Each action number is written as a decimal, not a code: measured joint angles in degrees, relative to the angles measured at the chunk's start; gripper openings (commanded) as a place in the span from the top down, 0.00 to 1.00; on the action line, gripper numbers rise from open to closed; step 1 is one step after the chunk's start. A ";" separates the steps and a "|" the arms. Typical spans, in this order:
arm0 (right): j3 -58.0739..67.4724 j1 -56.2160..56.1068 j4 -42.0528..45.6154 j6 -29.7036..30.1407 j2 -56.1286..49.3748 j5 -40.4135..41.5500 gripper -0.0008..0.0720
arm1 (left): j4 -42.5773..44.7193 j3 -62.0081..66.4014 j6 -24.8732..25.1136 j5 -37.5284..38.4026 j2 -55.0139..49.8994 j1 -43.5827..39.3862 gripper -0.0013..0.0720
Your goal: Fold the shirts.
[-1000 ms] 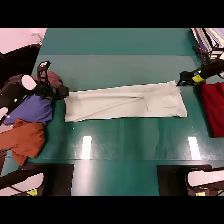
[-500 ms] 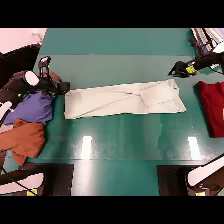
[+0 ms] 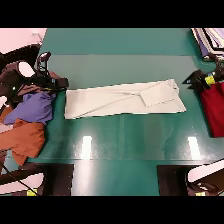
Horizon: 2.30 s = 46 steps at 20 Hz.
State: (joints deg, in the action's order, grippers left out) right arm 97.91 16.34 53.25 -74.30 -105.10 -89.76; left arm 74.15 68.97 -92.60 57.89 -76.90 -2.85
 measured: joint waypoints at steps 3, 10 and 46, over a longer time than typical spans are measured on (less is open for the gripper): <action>-7.13 2.82 -0.72 1.42 0.26 0.90 0.17 | -2.05 0.20 -0.02 1.33 -0.07 -1.18 0.94; -14.58 0.37 -8.44 6.12 -2.12 4.76 0.26 | -4.63 0.31 -1.51 -2.16 -0.28 -9.40 0.95; 6.73 -42.25 -16.28 5.33 13.22 14.25 0.97 | -5.14 26.56 -0.11 -0.24 -18.08 -14.93 0.95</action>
State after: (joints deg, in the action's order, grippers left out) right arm 104.64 -25.91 36.97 -68.97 -91.88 -75.50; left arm 69.01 95.53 -92.71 57.65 -94.98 -17.78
